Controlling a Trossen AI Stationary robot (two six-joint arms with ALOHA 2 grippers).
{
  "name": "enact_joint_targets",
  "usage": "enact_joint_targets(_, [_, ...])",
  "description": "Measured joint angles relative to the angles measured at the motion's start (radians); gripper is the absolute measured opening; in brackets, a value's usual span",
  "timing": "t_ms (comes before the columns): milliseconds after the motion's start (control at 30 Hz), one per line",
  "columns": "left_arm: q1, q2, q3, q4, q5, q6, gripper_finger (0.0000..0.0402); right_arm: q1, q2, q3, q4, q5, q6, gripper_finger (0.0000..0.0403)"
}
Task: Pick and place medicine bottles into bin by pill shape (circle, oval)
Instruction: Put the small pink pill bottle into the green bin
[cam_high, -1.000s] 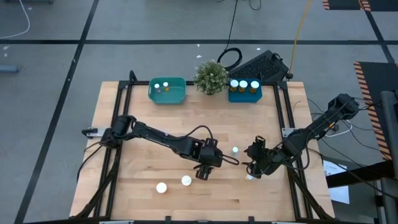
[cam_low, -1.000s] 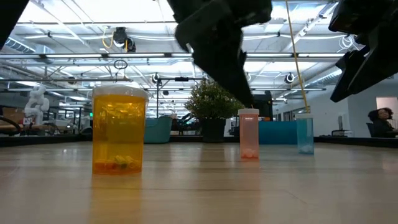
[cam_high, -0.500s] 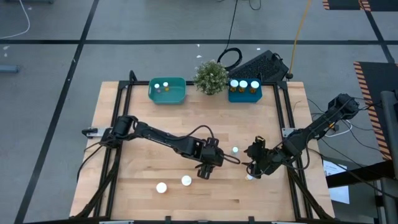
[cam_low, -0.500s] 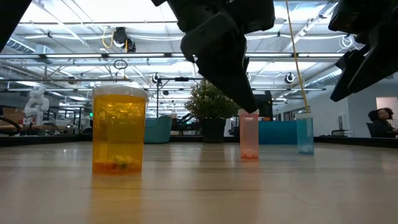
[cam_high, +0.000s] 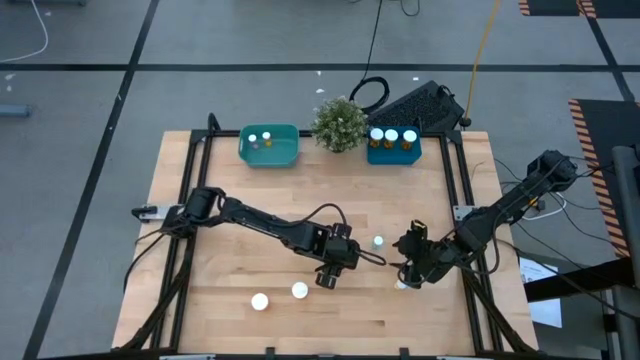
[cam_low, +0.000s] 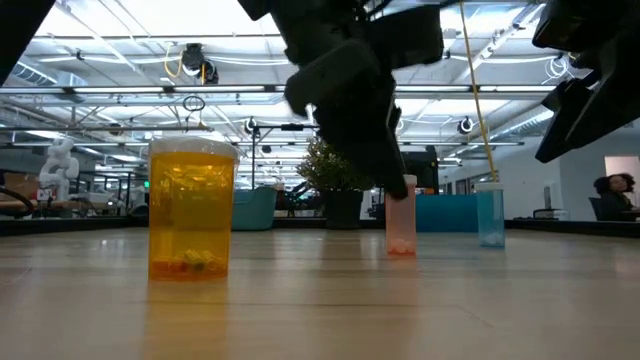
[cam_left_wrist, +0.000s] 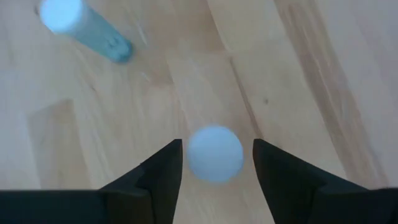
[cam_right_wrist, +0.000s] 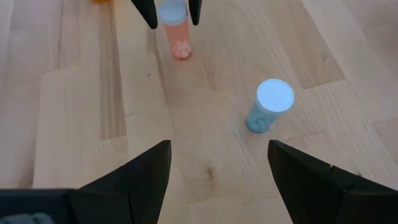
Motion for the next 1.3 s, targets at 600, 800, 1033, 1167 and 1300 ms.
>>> enact_joint_targets(600, [-0.003, 0.011, 0.001, 0.011, -0.001, 0.0, 0.0137, 0.007, 0.0, 0.0, 0.004, 0.003, 0.001, 0.0263])
enact_joint_targets(800, [-0.005, 0.002, 0.001, 0.011, 0.0, 0.0, 0.0129, 0.007, 0.0, 0.0, 0.004, 0.004, 0.001, 0.0263])
enact_joint_targets(1033, [-0.002, -0.033, 0.001, -0.051, 0.006, 0.004, 0.0128, 0.007, 0.0, 0.0, 0.004, 0.004, 0.001, 0.0263])
enact_joint_targets(1167, [0.017, -0.079, 0.001, -0.114, -0.006, 0.003, 0.0127, 0.007, 0.0, 0.0, 0.011, 0.005, 0.001, 0.0263])
enact_joint_targets(1300, [0.056, -0.159, 0.001, -0.187, -0.029, 0.012, 0.0127, 0.007, 0.0, 0.0, 0.021, 0.011, -0.001, 0.0263])
